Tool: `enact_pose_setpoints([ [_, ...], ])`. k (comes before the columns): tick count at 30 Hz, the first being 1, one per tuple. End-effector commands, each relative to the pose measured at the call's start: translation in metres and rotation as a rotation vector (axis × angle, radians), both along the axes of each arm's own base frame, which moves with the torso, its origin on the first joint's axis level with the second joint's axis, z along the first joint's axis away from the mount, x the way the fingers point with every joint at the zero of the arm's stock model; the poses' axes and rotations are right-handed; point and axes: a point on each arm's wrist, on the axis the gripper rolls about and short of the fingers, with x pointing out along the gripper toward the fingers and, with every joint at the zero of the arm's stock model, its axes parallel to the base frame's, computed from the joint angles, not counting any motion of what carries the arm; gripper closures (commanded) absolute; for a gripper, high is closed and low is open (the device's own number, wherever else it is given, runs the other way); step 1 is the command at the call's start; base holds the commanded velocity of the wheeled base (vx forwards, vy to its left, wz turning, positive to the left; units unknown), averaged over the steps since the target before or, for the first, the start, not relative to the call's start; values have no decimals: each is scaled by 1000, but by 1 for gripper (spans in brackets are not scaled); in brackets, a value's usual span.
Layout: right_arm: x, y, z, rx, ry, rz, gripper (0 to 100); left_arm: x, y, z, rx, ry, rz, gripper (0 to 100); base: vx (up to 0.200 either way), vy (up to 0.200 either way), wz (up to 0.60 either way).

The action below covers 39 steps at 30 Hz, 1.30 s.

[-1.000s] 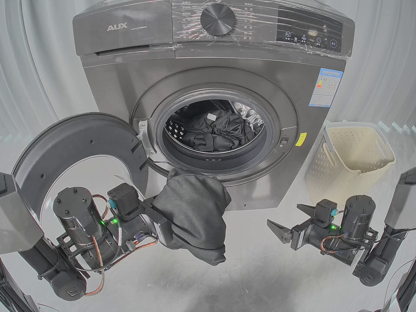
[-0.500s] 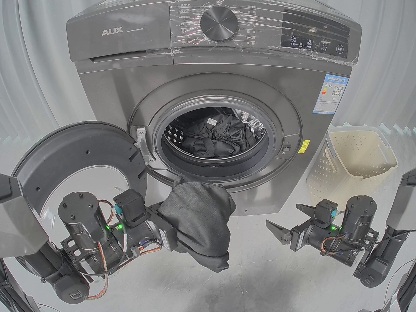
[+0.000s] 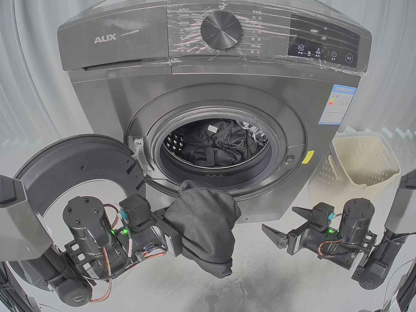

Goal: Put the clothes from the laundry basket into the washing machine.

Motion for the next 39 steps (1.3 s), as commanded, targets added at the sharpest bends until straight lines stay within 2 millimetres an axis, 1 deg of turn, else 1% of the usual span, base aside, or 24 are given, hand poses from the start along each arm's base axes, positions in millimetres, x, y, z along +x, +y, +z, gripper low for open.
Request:
enact_pose_setpoints([
  [1,0,0,-1,-3,3,1,0,-1,-1,-2,3,6,-6,100,0,0,0],
  [7,-1,1,-1,-2,2,6,0,-1,-1,-1,2,5,-6,100,200,0,0],
  [18,-1,2,-1,-2,2,8,0,-2,-1,-2,6,7,-7,100,0,0,0],
  [24,-1,2,-1,-2,2,11,0,-4,-1,-4,14,17,-13,100,200,0,0],
  [27,-1,2,-1,-2,2,11,0,-10,-8,-6,20,26,-47,100,67,0,0],
  [29,-2,4,0,1,2,19,0,-10,-11,-10,27,32,-56,100,0,0,0],
  [31,-4,6,0,1,0,27,0,-8,-13,-9,22,28,-55,100,0,0,0],
  [34,-5,6,1,3,-2,30,0,-2,-19,-3,-21,15,-57,100,0,0,0],
  [36,-7,5,0,-2,5,32,0,6,-26,-7,-19,12,-57,100,0,0,0],
  [37,-7,6,0,-2,5,33,0,6,-26,-7,-19,12,-57,100,0,0,0],
  [39,-10,8,-1,-5,9,49,0,18,-36,-12,-21,6,-57,100,0,0,0],
])
